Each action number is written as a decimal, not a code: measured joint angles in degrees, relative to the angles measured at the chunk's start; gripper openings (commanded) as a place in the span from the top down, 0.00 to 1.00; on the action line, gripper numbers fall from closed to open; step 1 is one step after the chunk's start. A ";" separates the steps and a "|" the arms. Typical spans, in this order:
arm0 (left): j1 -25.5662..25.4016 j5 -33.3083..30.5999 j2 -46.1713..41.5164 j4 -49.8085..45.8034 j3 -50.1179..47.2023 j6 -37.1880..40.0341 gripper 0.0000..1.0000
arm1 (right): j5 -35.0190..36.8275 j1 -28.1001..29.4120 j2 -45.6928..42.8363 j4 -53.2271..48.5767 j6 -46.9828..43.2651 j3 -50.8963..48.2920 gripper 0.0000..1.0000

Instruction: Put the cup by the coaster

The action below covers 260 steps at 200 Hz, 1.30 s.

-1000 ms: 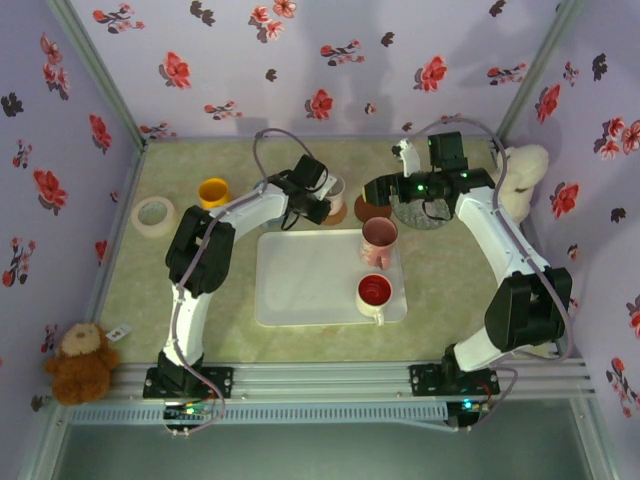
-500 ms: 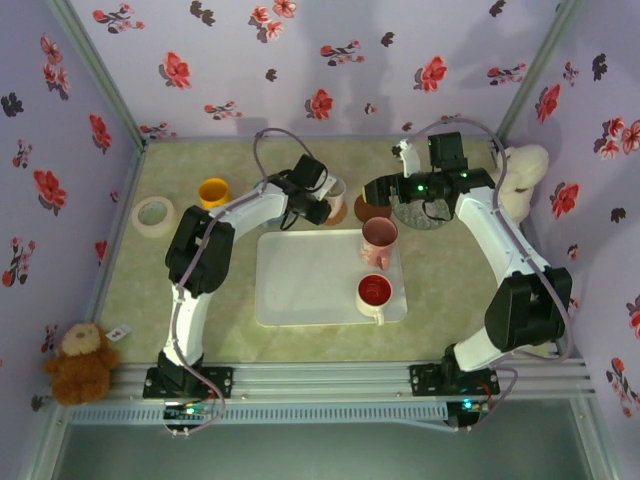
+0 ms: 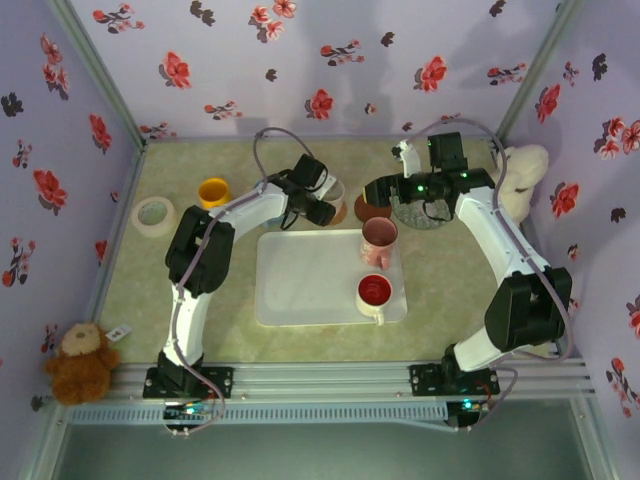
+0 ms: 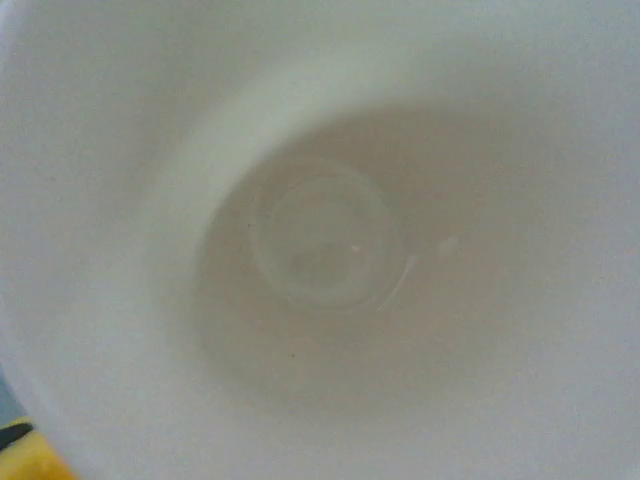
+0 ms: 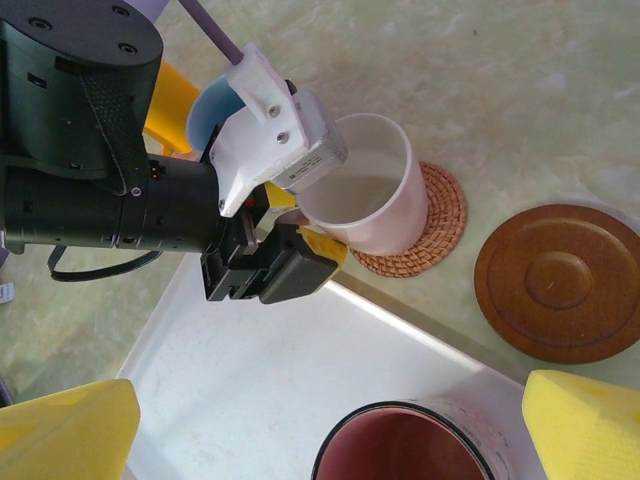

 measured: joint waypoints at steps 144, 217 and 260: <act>-0.02 -1.90 -5.68 3.28 -4.94 -2.54 0.08 | 2.43 1.03 -2.64 -0.63 0.26 -0.79 0.01; -0.28 -3.87 -12.59 4.79 -9.01 -3.98 0.01 | 5.27 1.33 -3.48 -3.26 3.80 0.24 0.01; -1.14 -4.52 -18.60 5.40 -11.52 -4.44 0.01 | 9.07 1.77 -5.07 -6.78 5.49 1.97 0.01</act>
